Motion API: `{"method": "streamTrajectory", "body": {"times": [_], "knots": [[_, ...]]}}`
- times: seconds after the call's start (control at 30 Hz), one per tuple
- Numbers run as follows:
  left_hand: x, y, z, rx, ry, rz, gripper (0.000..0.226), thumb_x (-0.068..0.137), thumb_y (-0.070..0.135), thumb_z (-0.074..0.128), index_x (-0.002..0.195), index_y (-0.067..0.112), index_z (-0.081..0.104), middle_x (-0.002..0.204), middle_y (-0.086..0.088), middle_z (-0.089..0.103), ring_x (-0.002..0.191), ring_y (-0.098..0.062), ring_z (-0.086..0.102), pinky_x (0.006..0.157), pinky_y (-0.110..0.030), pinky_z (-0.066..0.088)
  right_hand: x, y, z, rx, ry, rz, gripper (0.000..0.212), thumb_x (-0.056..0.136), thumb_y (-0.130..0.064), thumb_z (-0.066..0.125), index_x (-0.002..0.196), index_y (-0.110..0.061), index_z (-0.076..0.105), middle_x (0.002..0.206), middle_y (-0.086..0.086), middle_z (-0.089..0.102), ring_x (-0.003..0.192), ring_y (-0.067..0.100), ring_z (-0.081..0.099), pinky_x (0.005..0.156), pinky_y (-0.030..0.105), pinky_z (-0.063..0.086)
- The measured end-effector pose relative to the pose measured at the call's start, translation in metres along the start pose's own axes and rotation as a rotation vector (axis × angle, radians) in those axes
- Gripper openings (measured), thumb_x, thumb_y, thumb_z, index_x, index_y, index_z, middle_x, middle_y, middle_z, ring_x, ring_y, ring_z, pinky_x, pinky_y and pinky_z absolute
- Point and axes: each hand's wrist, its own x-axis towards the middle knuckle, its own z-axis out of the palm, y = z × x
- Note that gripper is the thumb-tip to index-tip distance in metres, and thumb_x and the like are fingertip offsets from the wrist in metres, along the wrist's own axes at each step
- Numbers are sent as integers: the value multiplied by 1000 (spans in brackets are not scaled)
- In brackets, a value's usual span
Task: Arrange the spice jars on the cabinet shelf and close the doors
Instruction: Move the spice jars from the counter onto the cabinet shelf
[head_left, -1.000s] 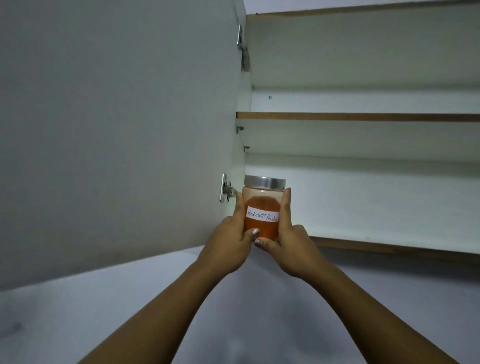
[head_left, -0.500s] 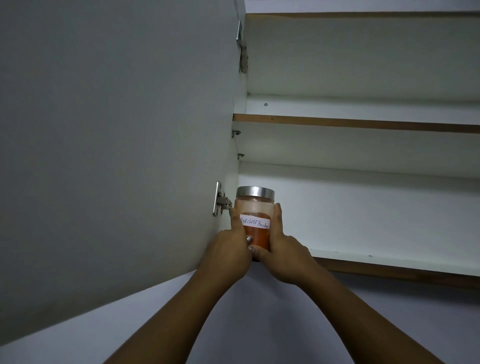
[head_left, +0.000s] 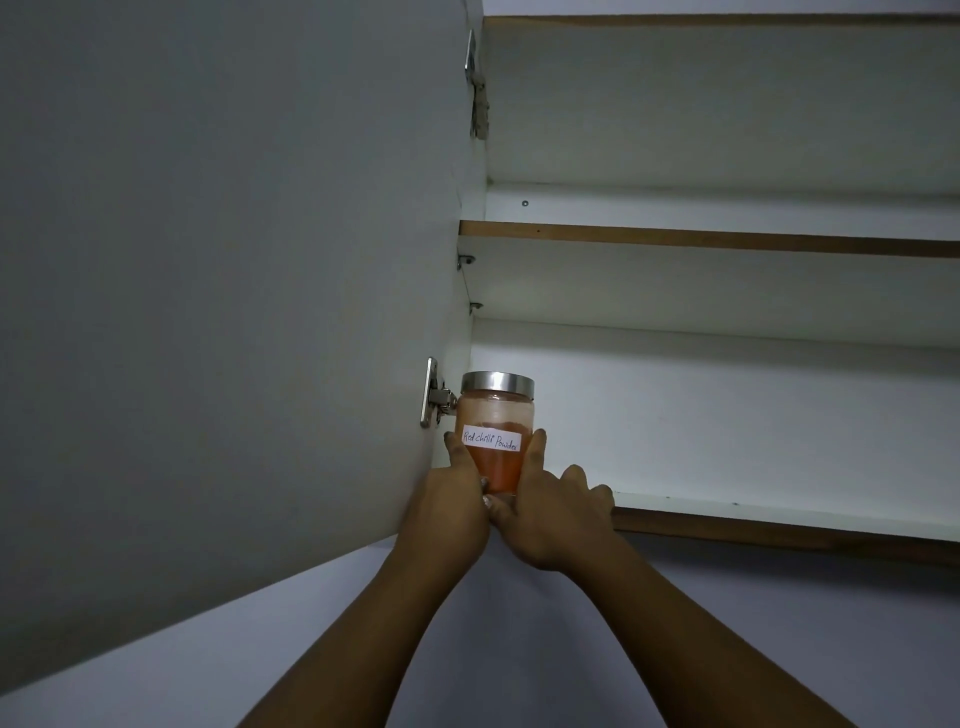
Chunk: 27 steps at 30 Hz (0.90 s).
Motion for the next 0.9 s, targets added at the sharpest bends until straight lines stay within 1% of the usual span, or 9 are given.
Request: {"method": "streamTrajectory", "body": {"times": [0.07, 0.13, 0.2, 0.27, 0.37, 0.43, 0.6, 0.73, 0.9], "knots": [[-5, 4, -1, -14, -47, 15, 55, 98, 37, 34, 145, 15, 16, 110, -14, 56, 100, -27, 59, 95, -44, 48, -3, 2, 0, 10, 4, -15, 103, 82, -70, 39, 146, -13, -17, 141, 7, 44, 131, 31, 34, 104, 51, 25], [-8, 3, 0, 13, -48, 10, 68, 96, 37, 40, 147, 11, 4, 130, -17, 49, 115, -29, 53, 102, -42, 43, -7, 6, 1, 27, 24, -44, 107, 80, -70, 44, 146, -11, -17, 144, 9, 40, 130, 32, 36, 106, 48, 26], [-17, 2, -1, -68, -42, -10, 66, 97, 33, 39, 147, 10, 4, 136, -17, 44, 122, -28, 48, 106, -40, 38, -16, 9, 0, 29, 54, -84, 108, 80, -69, 46, 147, -12, -16, 148, 9, 35, 132, 30, 36, 108, 44, 28], [-26, 2, -1, -60, -44, 20, 74, 94, 27, 50, 147, 9, 3, 142, -16, 37, 128, -27, 43, 108, -39, 36, -29, 14, 1, 27, 93, -123, 103, 82, -67, 45, 148, -15, -14, 155, 9, 21, 140, 28, 25, 113, 42, 22], [-42, -4, 6, 11, 51, 129, 73, 90, 31, 56, 145, 11, 12, 142, -14, 36, 127, -26, 42, 106, -41, 39, -53, 22, 1, 25, 135, -159, 91, 89, -60, 39, 148, -14, -12, 159, 9, 1, 146, 25, 1, 117, 38, 6], [-61, -6, 17, 19, 73, 179, 72, 91, 34, 52, 146, 11, 12, 145, -14, 33, 129, -28, 40, 107, -40, 37, -77, 31, 2, 24, 132, -161, 85, 92, -56, 37, 149, -14, -11, 159, 8, -3, 146, 24, -6, 117, 36, 3], [-118, -4, 48, 38, -34, 274, 64, 95, 32, 43, 147, 9, 13, 152, -13, 24, 136, -29, 31, 109, -36, 29, -142, 62, 6, -21, 60, -140, 77, 95, -53, 33, 149, -18, -8, 159, 8, -6, 146, 24, -10, 117, 37, 1], [-184, 3, 75, 80, -127, 301, 63, 95, 30, 41, 147, 8, 12, 154, -15, 21, 139, -31, 26, 112, -39, 25, -213, 88, 12, -35, -81, -85, 71, 95, -52, 30, 150, -24, -5, 159, 6, -8, 145, 26, -13, 116, 43, 2], [-279, 9, 103, 158, -232, 272, 61, 95, 25, 46, 144, 2, 19, 148, -24, 28, 133, -38, 33, 109, -44, 30, -304, 125, 24, -3, -234, -88, 67, 96, -47, 33, 150, -24, 1, 159, 7, -6, 145, 30, -12, 116, 52, 9]]}}
